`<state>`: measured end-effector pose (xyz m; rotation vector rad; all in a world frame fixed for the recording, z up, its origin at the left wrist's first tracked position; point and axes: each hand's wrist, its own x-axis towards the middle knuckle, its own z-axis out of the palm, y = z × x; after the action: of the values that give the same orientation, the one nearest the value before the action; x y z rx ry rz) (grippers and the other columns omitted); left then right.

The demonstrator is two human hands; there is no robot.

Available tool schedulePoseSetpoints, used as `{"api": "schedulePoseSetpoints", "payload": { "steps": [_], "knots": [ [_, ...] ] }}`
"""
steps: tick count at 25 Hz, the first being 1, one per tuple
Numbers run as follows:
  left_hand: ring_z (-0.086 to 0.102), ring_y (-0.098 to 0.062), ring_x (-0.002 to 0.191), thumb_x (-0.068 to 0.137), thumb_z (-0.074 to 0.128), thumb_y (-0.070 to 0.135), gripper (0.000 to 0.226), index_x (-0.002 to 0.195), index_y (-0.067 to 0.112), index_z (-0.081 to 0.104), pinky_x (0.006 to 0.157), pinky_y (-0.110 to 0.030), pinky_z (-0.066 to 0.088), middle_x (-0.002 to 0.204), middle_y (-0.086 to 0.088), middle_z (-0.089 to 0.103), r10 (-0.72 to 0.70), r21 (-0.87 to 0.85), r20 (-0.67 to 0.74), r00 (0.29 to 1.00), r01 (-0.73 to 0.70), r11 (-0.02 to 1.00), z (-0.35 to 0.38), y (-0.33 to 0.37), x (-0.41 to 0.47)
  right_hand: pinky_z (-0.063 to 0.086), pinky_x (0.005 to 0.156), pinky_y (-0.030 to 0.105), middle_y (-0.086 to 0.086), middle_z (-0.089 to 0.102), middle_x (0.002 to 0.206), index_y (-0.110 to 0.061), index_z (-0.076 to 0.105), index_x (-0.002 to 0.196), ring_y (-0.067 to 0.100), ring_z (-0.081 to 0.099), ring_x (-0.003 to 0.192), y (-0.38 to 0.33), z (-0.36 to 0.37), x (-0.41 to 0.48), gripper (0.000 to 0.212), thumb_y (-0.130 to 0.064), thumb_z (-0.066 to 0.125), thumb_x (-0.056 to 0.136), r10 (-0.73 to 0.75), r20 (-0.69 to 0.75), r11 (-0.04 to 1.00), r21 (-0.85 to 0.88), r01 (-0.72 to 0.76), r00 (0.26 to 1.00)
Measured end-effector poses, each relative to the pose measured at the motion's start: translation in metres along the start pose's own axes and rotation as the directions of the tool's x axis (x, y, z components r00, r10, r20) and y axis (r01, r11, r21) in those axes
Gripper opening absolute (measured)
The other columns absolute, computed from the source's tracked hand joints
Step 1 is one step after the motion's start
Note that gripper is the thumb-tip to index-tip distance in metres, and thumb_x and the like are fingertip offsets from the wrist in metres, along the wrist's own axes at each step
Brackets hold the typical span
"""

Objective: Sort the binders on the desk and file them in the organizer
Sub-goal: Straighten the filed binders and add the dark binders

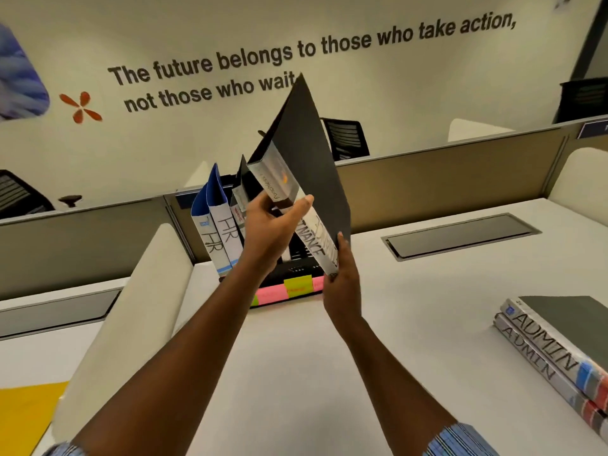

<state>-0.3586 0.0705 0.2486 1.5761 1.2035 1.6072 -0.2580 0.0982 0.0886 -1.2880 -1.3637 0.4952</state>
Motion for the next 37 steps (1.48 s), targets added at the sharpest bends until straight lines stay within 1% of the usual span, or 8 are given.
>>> {"api": "schedulePoseSetpoints", "payload": {
  "steps": [4,8,14,19,24,29,34,37],
  "knots": [
    [0.068,-0.007,0.088,0.079,0.073,0.014,0.029,0.102,0.002,0.06,0.069,-0.016,0.054,0.093,0.002,0.067,0.243,0.115,0.012,0.97,-0.243,0.963,-0.015,0.006,0.012,0.042,0.107,0.029,0.004,0.036,0.152,-0.019,0.024,0.15,0.018,0.034,0.14,-0.007,0.039,0.037,0.081,0.009,0.06,0.084,-0.136,-0.079,0.984,0.104,0.144,0.988],
    [0.069,-0.019,0.091,0.074,0.074,0.012,0.038,0.103,-0.006,0.058,0.07,-0.017,0.055,0.099,-0.01,0.067,0.298,0.142,-0.003,0.955,-0.294,0.945,-0.027,-0.006,0.024,0.037,0.098,0.004,0.002,0.04,0.15,-0.022,0.025,0.15,0.014,0.04,0.135,-0.002,0.072,0.063,0.079,0.007,0.058,0.084,-0.137,0.008,0.971,0.199,0.133,0.991],
    [0.066,-0.022,0.1,0.07,0.077,0.029,0.061,0.116,-0.005,0.055,0.074,-0.029,0.059,0.107,-0.01,0.066,0.32,0.324,-0.011,0.947,-0.299,0.897,-0.043,-0.053,0.027,0.038,0.11,0.028,-0.003,0.033,0.153,-0.032,0.023,0.149,0.011,0.033,0.14,0.023,0.102,0.084,0.078,0.001,0.06,0.088,-0.15,0.228,0.93,0.364,0.059,0.962],
    [0.053,-0.024,0.122,0.071,0.077,0.03,0.085,0.139,-0.001,0.036,0.087,-0.042,0.055,0.133,-0.017,0.052,0.425,0.463,0.034,0.904,-0.391,0.796,-0.041,-0.081,0.038,0.047,0.097,0.021,-0.007,0.04,0.145,-0.036,0.023,0.149,0.004,0.046,0.128,0.043,0.12,0.09,0.07,-0.009,0.057,0.093,-0.128,0.385,0.894,0.444,-0.062,0.914],
    [0.055,0.013,0.103,0.073,0.078,0.025,0.071,0.127,-0.008,0.047,0.073,0.0,0.047,0.115,-0.009,0.063,0.41,0.464,-0.006,0.912,-0.361,0.809,-0.029,-0.091,0.054,0.048,0.095,0.021,-0.002,0.051,0.136,-0.029,0.024,0.15,0.004,0.051,0.12,0.063,0.132,0.092,0.076,-0.013,0.066,0.089,-0.032,0.356,0.962,0.263,-0.068,0.934],
    [0.059,0.016,0.094,0.075,0.078,0.025,0.067,0.128,-0.002,0.048,0.073,-0.006,0.051,0.104,0.028,0.055,0.367,0.374,-0.015,0.93,-0.336,0.864,-0.022,-0.096,0.082,0.05,0.098,0.038,0.002,0.054,0.133,-0.021,0.031,0.147,0.012,0.052,0.121,0.066,0.143,0.095,0.064,-0.033,0.062,0.091,0.035,0.312,0.974,0.201,-0.102,0.949],
    [0.061,-0.002,0.107,0.078,0.076,0.018,0.096,0.151,0.014,0.013,0.078,-0.008,0.051,0.129,0.004,0.052,0.347,0.447,-0.032,0.937,-0.297,0.844,-0.017,-0.091,0.104,0.049,0.097,0.039,0.007,0.052,0.134,-0.011,0.036,0.143,0.018,0.05,0.123,0.07,0.146,0.091,0.068,-0.051,0.052,0.091,0.028,0.278,0.994,0.098,-0.058,0.96],
    [0.06,0.008,0.092,0.075,0.077,0.011,0.108,0.151,0.019,0.001,0.072,-0.001,0.048,0.139,-0.013,0.049,0.358,0.576,-0.013,0.934,-0.286,0.766,-0.017,-0.089,0.117,0.049,0.097,0.039,0.008,0.051,0.133,-0.009,0.037,0.141,0.02,0.05,0.122,0.071,0.145,0.09,0.067,-0.054,0.049,0.092,0.023,0.282,0.998,0.056,-0.04,0.959]
  ]
}}
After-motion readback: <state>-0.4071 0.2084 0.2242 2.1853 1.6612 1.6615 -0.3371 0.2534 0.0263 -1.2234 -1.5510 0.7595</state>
